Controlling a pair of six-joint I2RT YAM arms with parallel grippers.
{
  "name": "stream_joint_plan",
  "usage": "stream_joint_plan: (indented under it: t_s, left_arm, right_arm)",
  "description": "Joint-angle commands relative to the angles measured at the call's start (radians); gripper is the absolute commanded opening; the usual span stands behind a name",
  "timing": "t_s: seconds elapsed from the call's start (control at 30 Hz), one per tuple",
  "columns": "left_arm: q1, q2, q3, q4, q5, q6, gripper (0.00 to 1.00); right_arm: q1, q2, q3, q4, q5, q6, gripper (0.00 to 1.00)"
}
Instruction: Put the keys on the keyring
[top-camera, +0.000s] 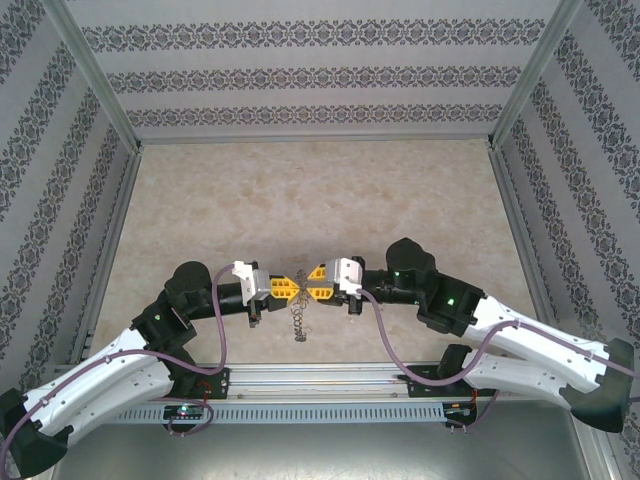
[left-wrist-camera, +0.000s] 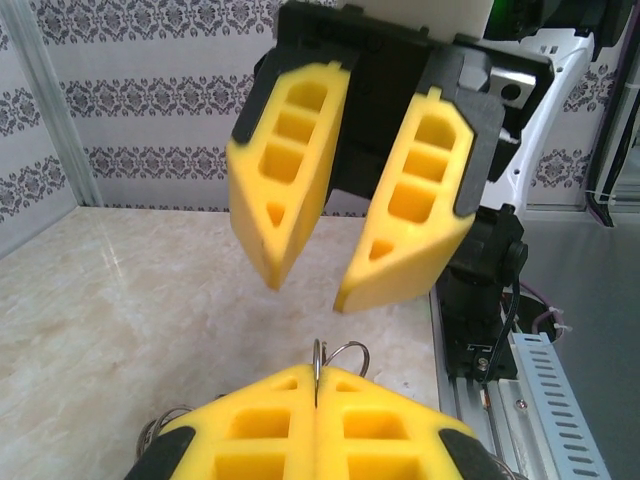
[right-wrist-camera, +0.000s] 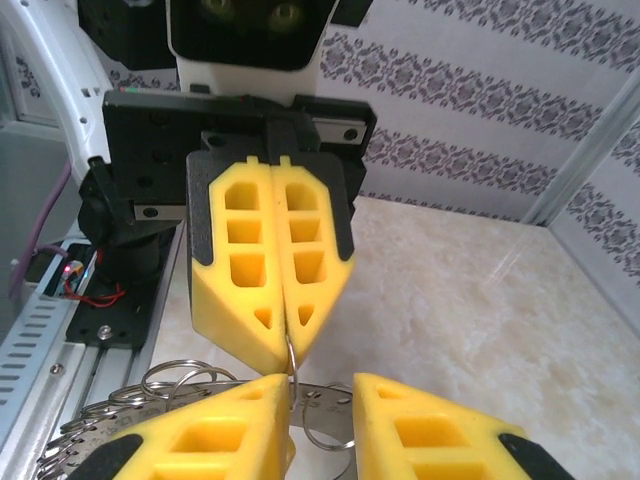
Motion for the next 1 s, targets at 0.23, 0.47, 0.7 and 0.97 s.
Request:
stream_joint_plan:
  t_s: [0.23, 0.47, 0.7, 0.97]
  left_arm:
    - [0.005, -0.020, 0.028, 0.081, 0.019, 0.001, 0.00]
    - [0.005, -0.020, 0.028, 0.083, 0.020, 0.000, 0.00]
    - [0.005, -0.013, 0.034, 0.085, 0.016, 0.002, 0.00]
    - [0.004, 0.021, 0.080, -0.009, -0.045, 0.026, 0.00]
  right_arm:
    - [-0.021, 0.037, 0.031, -0.018, -0.073, 0.054, 0.26]
    - [-0.037, 0.064, 0.038, -0.031, -0.082, 0.058, 0.24]
    - [-0.047, 0.077, 0.042, -0.043, -0.090, 0.059, 0.14]
    - [-0.052, 0.070, 0.077, -0.100, -0.056, 0.021, 0.00]
